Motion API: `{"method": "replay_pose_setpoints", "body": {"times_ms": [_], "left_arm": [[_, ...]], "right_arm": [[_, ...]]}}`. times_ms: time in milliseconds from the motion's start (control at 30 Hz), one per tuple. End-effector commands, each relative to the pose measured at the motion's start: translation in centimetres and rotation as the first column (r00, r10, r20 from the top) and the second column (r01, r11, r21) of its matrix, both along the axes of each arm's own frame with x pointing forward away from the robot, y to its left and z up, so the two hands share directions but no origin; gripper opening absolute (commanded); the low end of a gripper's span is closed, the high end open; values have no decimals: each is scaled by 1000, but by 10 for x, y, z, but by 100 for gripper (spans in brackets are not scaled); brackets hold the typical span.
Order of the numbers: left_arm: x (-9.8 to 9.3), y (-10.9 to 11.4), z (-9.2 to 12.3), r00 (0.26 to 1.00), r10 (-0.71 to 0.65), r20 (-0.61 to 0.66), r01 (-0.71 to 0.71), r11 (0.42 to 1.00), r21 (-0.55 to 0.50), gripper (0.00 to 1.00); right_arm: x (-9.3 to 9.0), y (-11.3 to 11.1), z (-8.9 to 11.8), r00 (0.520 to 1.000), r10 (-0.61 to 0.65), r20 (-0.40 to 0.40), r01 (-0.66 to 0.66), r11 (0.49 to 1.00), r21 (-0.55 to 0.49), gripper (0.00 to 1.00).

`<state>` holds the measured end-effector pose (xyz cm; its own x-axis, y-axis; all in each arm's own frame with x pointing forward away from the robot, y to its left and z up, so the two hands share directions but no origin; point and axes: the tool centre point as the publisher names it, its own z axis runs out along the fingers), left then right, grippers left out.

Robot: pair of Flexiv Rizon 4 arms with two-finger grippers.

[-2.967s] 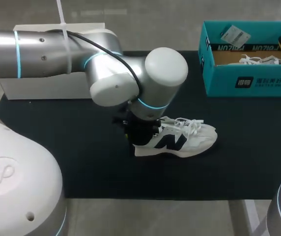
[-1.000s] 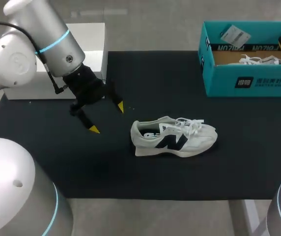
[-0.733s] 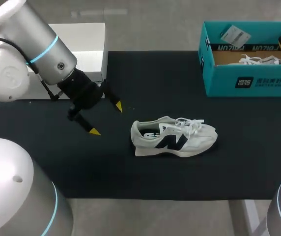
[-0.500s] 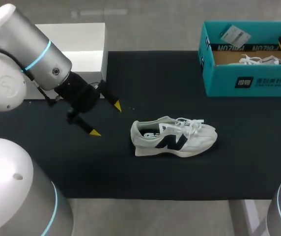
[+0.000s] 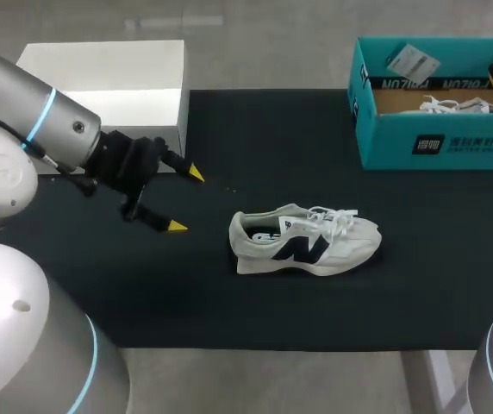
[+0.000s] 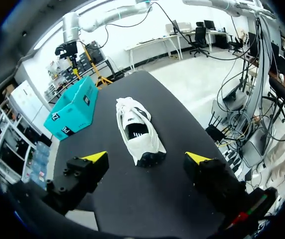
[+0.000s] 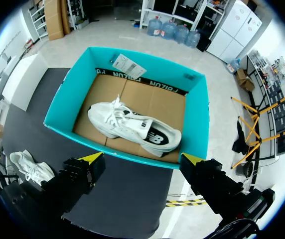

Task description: Take the shoe out of the shoebox, open the shoe tongue, remove and reinsert the insole, then place the shoe into the shoebox

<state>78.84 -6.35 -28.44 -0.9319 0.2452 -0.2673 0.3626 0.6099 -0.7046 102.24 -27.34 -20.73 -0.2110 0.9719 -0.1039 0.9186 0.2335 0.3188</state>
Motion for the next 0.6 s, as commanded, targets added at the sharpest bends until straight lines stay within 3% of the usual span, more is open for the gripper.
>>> {"method": "replay_pose_setpoints", "body": {"times_ms": [33,100,167,600], "left_arm": [[-1,-4,-6,980,123,-156,-134,989,-62,100],[-2,-5,-9,977,125,-171,-137,989,-61,100],[-7,-11,-6,993,-1,-114,0,1000,-11,100],[-7,-11,-6,993,-1,-114,0,1000,-11,100]], "right_arm": [[0,0,0,1000,0,0,0,1000,0,100],[0,0,0,1000,0,0,0,1000,0,100],[0,0,0,1000,0,0,0,1000,0,100],[0,0,0,1000,0,0,0,1000,0,100]]}}
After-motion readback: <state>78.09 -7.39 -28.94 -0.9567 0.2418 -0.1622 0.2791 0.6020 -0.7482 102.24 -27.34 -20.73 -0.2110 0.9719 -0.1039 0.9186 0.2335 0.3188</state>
